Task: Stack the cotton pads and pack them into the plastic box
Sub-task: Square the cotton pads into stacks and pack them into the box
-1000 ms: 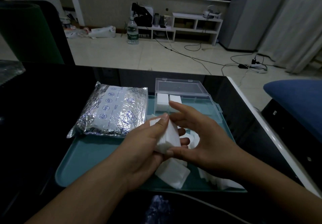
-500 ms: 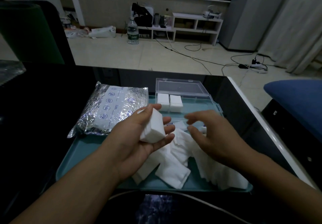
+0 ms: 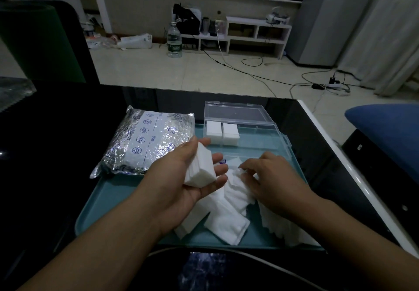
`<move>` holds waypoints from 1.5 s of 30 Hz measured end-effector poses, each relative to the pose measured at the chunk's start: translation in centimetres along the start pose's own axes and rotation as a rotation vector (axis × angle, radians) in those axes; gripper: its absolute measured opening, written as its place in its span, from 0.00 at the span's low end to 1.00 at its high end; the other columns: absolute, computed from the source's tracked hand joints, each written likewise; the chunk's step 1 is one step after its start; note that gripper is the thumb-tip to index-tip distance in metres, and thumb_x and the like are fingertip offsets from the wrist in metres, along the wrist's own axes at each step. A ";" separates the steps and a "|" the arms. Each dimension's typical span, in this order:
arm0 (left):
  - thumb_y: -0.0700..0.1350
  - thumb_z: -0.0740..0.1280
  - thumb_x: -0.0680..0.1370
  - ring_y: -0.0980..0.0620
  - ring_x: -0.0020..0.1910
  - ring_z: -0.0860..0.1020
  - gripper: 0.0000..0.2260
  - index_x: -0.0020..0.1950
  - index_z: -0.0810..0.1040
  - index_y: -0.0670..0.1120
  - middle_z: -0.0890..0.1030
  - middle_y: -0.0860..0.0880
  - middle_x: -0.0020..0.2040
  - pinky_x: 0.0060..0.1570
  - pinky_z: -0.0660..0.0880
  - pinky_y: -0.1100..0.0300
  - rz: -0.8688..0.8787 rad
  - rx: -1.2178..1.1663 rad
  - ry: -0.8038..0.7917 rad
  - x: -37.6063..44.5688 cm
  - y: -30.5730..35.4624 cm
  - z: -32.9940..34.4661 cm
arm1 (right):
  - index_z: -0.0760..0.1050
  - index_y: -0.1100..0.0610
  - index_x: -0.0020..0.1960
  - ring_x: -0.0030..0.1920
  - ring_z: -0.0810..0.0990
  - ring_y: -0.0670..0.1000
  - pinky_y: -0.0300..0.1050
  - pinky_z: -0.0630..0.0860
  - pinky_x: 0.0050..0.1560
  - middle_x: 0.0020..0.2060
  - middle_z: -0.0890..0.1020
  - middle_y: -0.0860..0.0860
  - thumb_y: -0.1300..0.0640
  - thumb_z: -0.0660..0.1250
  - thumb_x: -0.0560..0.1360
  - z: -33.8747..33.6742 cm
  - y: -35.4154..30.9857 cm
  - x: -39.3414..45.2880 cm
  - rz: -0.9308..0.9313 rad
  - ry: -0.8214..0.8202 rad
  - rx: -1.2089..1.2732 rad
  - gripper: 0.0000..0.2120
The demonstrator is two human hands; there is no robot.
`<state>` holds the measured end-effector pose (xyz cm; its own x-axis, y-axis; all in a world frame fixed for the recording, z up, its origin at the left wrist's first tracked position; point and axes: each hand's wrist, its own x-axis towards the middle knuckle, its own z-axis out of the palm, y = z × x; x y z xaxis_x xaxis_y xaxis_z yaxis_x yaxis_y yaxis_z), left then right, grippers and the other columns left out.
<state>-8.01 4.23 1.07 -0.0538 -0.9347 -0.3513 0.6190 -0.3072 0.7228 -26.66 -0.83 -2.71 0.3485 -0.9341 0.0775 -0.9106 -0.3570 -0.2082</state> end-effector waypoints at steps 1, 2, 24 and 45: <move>0.50 0.60 0.82 0.45 0.37 0.83 0.13 0.58 0.78 0.43 0.84 0.39 0.43 0.34 0.82 0.53 0.000 0.000 0.002 0.0 0.0 0.0 | 0.76 0.44 0.62 0.53 0.75 0.53 0.48 0.73 0.55 0.51 0.79 0.50 0.50 0.60 0.79 0.1 0.1 0.0 0.013 0.016 0.013 0.13; 0.50 0.60 0.82 0.45 0.37 0.83 0.13 0.58 0.78 0.44 0.84 0.39 0.44 0.33 0.81 0.53 0.000 0.003 0.006 0.0 -0.1 0.0 | 0.76 0.44 0.62 0.52 0.76 0.53 0.48 0.74 0.55 0.51 0.79 0.51 0.51 0.61 0.79 0.1 0.1 0.0 0.022 0.040 0.028 0.13; 0.49 0.60 0.82 0.44 0.43 0.84 0.13 0.58 0.79 0.43 0.84 0.40 0.51 0.37 0.82 0.51 -0.010 0.100 -0.004 -0.4 -1.1 0.8 | 0.80 0.59 0.54 0.47 0.85 0.51 0.42 0.81 0.43 0.46 0.86 0.52 0.71 0.63 0.75 -4.4 -2.9 -1.7 0.164 -0.016 1.397 0.14; 0.49 0.61 0.81 0.45 0.44 0.85 0.17 0.63 0.77 0.40 0.84 0.39 0.52 0.37 0.82 0.54 -0.040 0.062 -0.091 -0.5 -1.2 0.9 | 0.73 0.50 0.68 0.62 0.77 0.41 0.44 0.75 0.62 0.60 0.78 0.40 0.51 0.76 0.70 -2.9 -2.7 -2.1 -0.271 0.007 0.724 0.28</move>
<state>-9.38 4.92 0.91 -0.1500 -0.9332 -0.3267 0.5659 -0.3520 0.7456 -25.56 2.15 0.55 0.5347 -0.8153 0.2222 -0.4206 -0.4848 -0.7669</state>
